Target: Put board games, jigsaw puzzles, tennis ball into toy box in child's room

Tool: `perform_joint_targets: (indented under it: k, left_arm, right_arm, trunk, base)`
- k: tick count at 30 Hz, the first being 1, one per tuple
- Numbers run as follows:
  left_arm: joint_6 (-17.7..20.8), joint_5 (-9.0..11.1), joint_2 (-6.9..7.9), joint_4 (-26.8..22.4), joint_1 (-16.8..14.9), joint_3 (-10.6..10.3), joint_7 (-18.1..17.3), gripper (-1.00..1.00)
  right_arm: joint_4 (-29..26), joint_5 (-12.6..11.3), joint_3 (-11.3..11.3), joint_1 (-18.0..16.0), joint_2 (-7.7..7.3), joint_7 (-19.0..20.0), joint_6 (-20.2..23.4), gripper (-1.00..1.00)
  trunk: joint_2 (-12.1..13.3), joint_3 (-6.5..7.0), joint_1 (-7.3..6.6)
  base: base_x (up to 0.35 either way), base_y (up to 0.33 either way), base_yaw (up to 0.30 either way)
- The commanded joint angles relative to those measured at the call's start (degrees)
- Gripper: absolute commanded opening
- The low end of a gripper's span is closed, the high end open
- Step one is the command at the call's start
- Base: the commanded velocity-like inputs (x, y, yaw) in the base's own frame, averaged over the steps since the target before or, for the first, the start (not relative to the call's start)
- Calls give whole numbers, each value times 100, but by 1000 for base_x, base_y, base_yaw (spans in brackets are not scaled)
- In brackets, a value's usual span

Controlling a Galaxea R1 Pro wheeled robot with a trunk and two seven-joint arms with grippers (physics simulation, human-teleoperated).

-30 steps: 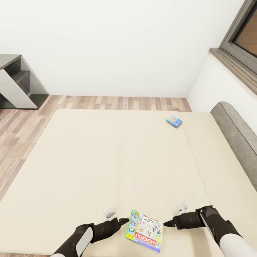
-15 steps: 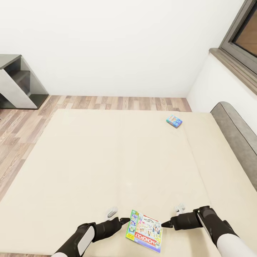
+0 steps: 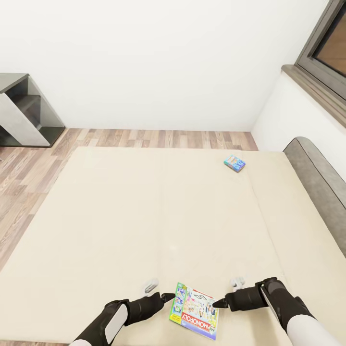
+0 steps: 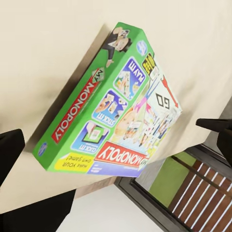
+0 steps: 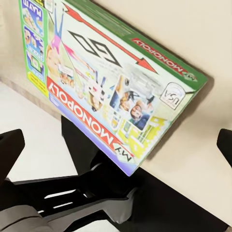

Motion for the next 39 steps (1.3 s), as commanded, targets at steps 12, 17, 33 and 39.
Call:
perform_joint_targets:
  k: [12,17,33,39]
  left_arm:
    - [39,41,1,-5,-6,-9,17,100]
    - [39,42,1,-5,-15,-8,28,100]
    - [47,140,-91,30,-105,-4,360,100]
    - [47,221,-157,213,-214,-6,487,100]
  right_arm:
    - [-4,52,-37,-2,82,43,59,100]
    - [-4,52,-37,-2,99,44,62,100]
    - [1,52,-36,-2,136,42,62,100]
    - [-3,52,-36,-2,141,42,60,100]
  trunk:
    - [-4,-4,1]
    - [-4,-4,1]
    - [-4,-4,1]
    - [-4,-4,1]
  base:
    - [0,0,0]
    - [0,0,0]
    - [0,0,0]
    - [0,0,0]
